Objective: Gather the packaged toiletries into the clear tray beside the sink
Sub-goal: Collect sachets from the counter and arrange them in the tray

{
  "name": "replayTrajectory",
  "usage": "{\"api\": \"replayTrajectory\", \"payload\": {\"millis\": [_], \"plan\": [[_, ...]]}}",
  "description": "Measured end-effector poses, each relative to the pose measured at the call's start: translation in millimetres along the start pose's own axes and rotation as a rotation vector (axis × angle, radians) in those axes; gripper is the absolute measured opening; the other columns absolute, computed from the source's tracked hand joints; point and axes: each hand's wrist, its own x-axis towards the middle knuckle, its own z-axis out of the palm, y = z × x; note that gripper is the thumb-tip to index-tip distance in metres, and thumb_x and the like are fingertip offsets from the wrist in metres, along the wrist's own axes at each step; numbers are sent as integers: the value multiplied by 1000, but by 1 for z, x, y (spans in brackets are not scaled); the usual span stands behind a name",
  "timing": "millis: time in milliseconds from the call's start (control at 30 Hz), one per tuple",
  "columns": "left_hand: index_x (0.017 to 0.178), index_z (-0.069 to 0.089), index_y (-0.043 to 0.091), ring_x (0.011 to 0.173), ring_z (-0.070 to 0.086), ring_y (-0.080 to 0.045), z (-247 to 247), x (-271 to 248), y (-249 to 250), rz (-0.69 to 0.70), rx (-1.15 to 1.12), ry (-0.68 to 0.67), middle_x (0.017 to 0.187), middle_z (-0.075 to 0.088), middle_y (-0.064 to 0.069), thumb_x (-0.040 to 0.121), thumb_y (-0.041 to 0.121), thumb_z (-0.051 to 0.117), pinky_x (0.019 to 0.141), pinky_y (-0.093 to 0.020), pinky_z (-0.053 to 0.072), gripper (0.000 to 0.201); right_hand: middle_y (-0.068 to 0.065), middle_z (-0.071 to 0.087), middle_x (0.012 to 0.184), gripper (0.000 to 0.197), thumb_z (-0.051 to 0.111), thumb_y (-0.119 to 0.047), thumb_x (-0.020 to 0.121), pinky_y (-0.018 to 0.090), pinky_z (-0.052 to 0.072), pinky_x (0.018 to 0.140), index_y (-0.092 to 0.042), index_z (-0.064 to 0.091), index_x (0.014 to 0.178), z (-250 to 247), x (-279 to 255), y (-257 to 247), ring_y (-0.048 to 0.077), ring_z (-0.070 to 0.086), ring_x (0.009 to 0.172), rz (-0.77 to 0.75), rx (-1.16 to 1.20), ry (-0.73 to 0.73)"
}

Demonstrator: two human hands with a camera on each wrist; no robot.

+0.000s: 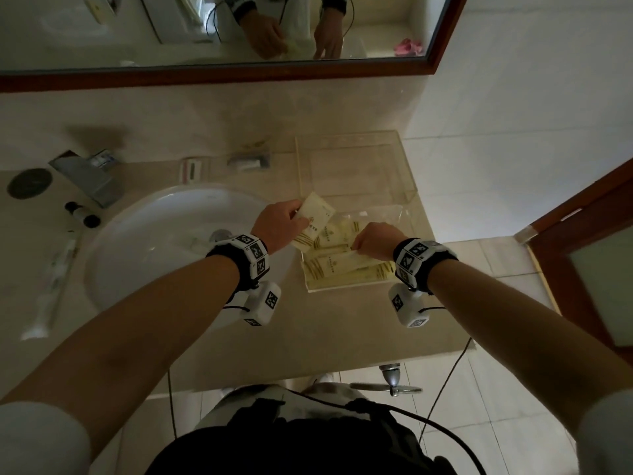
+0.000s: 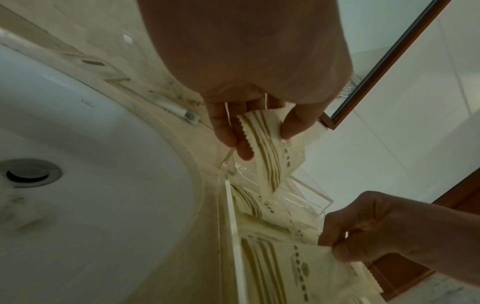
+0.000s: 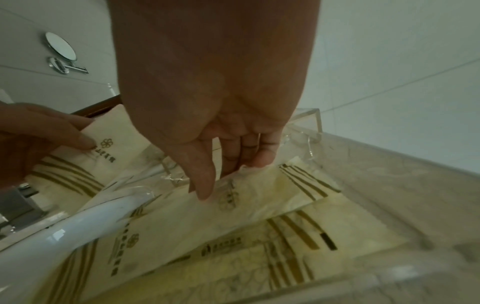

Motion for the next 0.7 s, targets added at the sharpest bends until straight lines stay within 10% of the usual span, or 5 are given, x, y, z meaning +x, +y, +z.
{"api": "replayTrajectory", "payload": {"millis": [233, 467, 700], "plan": [[110, 68, 18, 80, 69, -24, 7, 11, 6, 17, -38, -48, 86, 72, -6, 82, 26, 51, 71, -39, 58, 34, -4, 70, 103, 22, 56, -19, 86, 33, 53, 89, -23, 75, 97, 4, 5, 12, 20, 65, 95, 11, -16, -24], [90, 69, 9, 77, 69, -26, 20, 26, 12, -9, -29, -119, 84, 71, -11, 73, 38, 50, 73, -46, 57, 38, 0, 68, 109, 19, 60, -28, 87, 31, 49, 86, -20, 70, 101, 0, 5, 24, 20, 61, 98, -11, 81, 105], [76, 63, 13, 75, 64, -30, 35, 40, 31, 72, 42, -267, 74, 63, -8, 86, 19, 58, 70, -42, 52, 12, 2, 65, 93, 31, 64, -24, 89, 19, 42, 60, -18, 58, 119, -15, 3, 26, 11, 61, 75, 0, 684, 134]]}}
